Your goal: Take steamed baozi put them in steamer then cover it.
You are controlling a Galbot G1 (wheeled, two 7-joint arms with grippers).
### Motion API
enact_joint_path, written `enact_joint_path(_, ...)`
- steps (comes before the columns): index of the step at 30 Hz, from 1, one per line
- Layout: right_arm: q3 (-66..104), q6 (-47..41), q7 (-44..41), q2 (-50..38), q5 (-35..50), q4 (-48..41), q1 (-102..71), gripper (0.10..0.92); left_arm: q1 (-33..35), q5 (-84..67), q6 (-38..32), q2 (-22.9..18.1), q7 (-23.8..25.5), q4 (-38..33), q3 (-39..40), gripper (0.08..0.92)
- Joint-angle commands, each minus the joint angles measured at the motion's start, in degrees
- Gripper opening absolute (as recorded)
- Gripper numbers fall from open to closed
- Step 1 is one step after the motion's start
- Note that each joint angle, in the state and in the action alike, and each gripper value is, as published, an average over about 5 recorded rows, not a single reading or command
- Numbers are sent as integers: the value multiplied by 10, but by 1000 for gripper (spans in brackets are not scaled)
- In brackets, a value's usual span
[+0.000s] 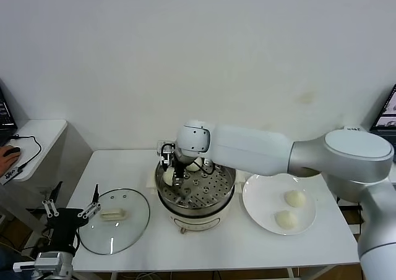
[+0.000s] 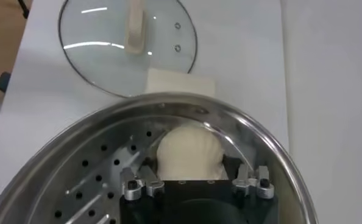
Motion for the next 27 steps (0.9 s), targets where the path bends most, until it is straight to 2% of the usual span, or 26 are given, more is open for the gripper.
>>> enact_joint_path(1, 4, -3, -21, -13, -4, 7, 21, 802, 0, 0, -1, 0, 0, 0, 0, 823)
enact_joint_path(7, -1, 24, -112, -101, -21, 74, 106, 822, -3, -1, 1, 2, 0, -6, 3, 823)
enact_joint_path(15, -25, 98, -220, -285, -74, 171, 196, 823, -6, -1, 7, 10, 0, -12, 11, 823)
enact_joint_path(21, -56, 137, -252, -430, -139, 248, 202, 823, -3, 0, 7, 14, 1, -13, 14, 823)
enact_joint_path(27, -9, 181, -261, -548, -227, 282, 95, 823, -2, -1, 7, 20, 1, -11, 14, 823)
